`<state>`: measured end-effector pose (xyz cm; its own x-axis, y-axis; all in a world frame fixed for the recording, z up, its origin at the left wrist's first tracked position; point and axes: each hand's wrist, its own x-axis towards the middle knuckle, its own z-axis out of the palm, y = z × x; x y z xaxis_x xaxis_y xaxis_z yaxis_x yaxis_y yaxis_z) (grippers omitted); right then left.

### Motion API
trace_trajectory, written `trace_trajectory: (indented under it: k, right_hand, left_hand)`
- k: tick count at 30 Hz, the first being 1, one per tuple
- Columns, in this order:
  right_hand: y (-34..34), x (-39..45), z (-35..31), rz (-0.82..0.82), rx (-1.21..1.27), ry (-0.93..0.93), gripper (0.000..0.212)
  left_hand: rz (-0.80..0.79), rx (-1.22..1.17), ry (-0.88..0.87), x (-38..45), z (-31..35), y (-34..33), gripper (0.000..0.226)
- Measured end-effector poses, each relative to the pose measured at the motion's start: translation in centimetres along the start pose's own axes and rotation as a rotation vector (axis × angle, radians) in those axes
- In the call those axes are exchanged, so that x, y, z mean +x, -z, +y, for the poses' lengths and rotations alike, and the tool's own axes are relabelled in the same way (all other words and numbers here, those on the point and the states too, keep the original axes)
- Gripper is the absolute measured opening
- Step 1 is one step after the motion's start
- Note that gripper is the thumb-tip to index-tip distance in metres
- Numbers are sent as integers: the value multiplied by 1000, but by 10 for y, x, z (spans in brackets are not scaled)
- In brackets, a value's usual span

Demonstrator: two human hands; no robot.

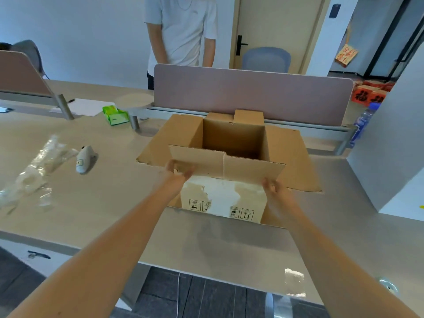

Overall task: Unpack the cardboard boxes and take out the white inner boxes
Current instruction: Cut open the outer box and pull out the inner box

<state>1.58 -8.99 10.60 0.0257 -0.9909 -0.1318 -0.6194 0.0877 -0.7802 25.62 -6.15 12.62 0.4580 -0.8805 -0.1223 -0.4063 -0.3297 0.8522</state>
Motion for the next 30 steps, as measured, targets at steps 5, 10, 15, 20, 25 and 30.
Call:
trace_trajectory:
  k: [5, 10, 15, 20, 25, 30]
  right_hand:
    - [-13, 19, 10, 66, 108, -23, 48]
    - [-20, 33, 8, 175, 269, -9, 19]
    - [-7, 36, -22, 348, 343, 43, 17]
    - [25, 29, -70, 449, 340, 133, 28]
    - [62, 27, -114, 571, 217, 237, 25]
    - [91, 25, -151, 652, 213, 320, 19]
  left_hand:
    - [-43, -158, -3, 26, -12, -9, 30]
    - [45, -429, -2, 42, -11, -16, 20]
    - [79, -481, -42, 49, 13, -7, 16]
    - [190, -376, -138, 60, 50, 10, 24]
    - [237, -433, -203, 64, 91, 20, 34]
    - [-1, -597, -186, 68, 125, 24, 26]
